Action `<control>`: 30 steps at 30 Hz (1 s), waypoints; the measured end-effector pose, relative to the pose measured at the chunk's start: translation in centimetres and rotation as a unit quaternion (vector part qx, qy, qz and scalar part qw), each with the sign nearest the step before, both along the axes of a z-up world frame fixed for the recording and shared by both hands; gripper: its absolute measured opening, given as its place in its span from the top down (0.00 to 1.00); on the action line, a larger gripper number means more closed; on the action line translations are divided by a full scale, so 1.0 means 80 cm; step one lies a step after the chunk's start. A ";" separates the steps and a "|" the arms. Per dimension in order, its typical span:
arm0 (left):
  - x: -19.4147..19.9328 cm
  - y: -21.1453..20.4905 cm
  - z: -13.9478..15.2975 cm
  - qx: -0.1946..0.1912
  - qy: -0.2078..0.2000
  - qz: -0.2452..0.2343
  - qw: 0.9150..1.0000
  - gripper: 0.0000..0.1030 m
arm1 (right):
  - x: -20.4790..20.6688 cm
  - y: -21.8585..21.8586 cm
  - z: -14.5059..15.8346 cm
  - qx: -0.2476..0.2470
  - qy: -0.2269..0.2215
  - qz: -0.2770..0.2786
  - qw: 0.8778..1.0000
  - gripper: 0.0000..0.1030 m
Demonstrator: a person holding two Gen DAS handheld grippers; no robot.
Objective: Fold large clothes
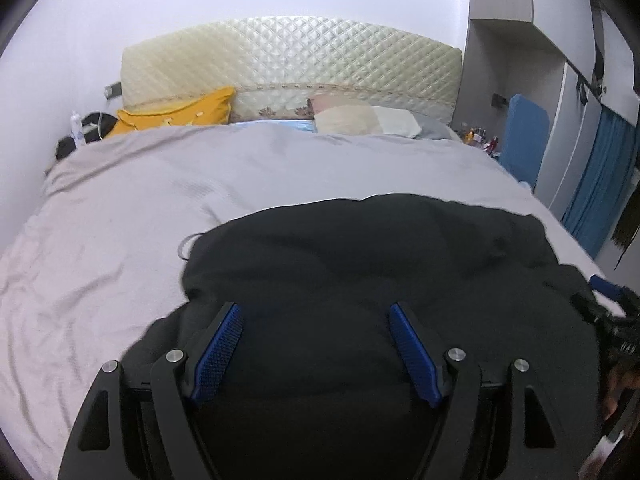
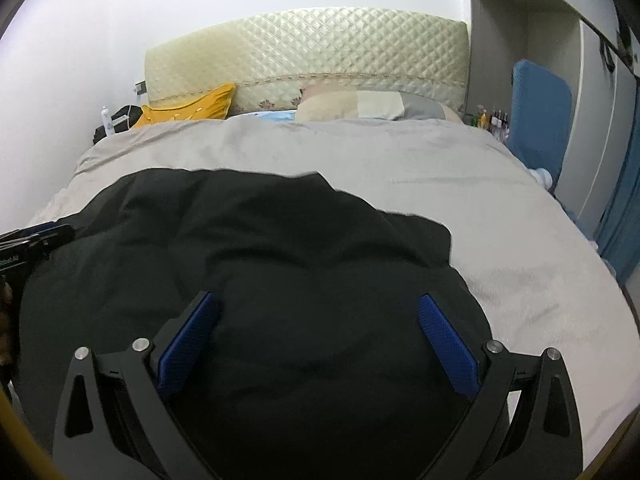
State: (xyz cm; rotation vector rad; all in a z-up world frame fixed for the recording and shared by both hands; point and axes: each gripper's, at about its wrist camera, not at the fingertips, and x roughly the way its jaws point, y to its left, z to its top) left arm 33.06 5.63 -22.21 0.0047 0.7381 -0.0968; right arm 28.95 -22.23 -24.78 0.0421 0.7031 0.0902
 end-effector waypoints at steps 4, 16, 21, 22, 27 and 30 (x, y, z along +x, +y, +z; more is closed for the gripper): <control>-0.002 0.004 -0.017 0.027 -0.003 -0.009 1.000 0.22 | 0.005 -0.007 -0.014 0.011 -0.003 -0.014 1.000 0.00; -0.008 0.001 0.005 0.015 0.005 -0.002 1.000 0.20 | -0.009 -0.016 -0.003 0.034 -0.004 -0.037 0.999 0.00; -0.031 -0.021 0.058 0.024 -0.012 0.007 1.000 0.20 | -0.028 -0.014 0.044 0.050 -0.022 -0.041 0.998 0.00; -0.037 -0.028 0.070 0.031 -0.018 0.012 0.999 0.20 | -0.035 -0.013 0.061 0.052 -0.036 -0.044 0.997 0.00; -0.080 -0.047 0.132 0.017 -0.051 0.001 0.999 0.20 | -0.063 -0.010 0.126 0.082 -0.079 -0.052 0.992 0.00; -0.118 -0.057 0.173 -0.002 -0.090 -0.038 0.995 0.20 | -0.091 -0.002 0.169 0.077 -0.112 -0.041 0.990 0.00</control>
